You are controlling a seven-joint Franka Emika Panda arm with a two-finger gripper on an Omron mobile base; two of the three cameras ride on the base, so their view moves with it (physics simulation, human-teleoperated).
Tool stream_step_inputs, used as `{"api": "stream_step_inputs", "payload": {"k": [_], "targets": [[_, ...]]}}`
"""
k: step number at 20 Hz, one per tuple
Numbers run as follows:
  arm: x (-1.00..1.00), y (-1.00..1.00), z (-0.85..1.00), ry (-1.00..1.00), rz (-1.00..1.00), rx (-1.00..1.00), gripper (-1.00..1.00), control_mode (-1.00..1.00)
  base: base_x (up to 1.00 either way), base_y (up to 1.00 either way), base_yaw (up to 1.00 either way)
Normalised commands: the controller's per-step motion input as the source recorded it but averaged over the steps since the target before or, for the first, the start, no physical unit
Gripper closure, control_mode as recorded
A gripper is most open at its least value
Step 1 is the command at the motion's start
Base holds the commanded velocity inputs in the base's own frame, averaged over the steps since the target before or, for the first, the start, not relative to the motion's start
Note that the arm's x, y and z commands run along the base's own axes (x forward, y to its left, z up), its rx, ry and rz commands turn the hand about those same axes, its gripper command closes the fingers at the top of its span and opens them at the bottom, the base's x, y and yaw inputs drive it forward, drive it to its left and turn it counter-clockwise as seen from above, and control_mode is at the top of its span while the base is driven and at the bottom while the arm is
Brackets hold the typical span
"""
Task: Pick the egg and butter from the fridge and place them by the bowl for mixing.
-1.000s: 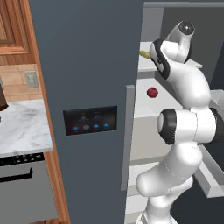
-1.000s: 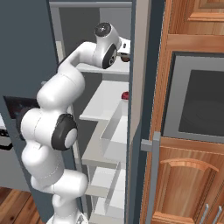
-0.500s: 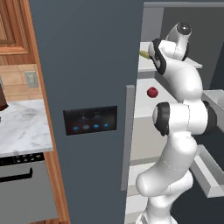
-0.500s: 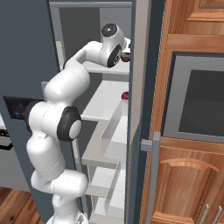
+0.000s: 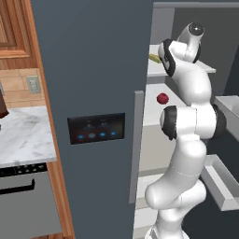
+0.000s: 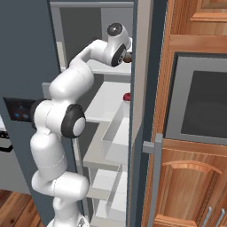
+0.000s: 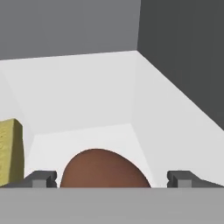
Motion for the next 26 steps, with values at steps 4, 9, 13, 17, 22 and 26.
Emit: {"api": "stream_step_inputs", "payload": {"k": [4, 9, 13, 17, 22, 26], "targets": [[0.00, 0.00, -0.26, 0.00, 0.00, 0.00, 1.00, -1.00, 0.00, 0.00, 0.00], [0.00, 0.00, 0.00, 0.00, 0.00, 0.00, 1.00, -1.00, 0.00, 0.00, 0.00], [-0.09, 0.00, 0.14, -0.15, 0.00, -0.01, 1.00, -1.00, 0.00, 0.00, 0.00], [-0.13, 0.00, 0.18, -0.19, 0.00, -0.01, 1.00, -1.00, 0.00, 0.00, 0.00], [-0.15, 0.00, 0.07, -0.05, 0.00, 0.00, 1.00, -1.00, 0.00, 0.00, 0.00], [-0.96, 0.08, 0.68, -0.41, 0.02, 0.00, 1.00, -1.00, 0.00, 0.00, 0.00]]}}
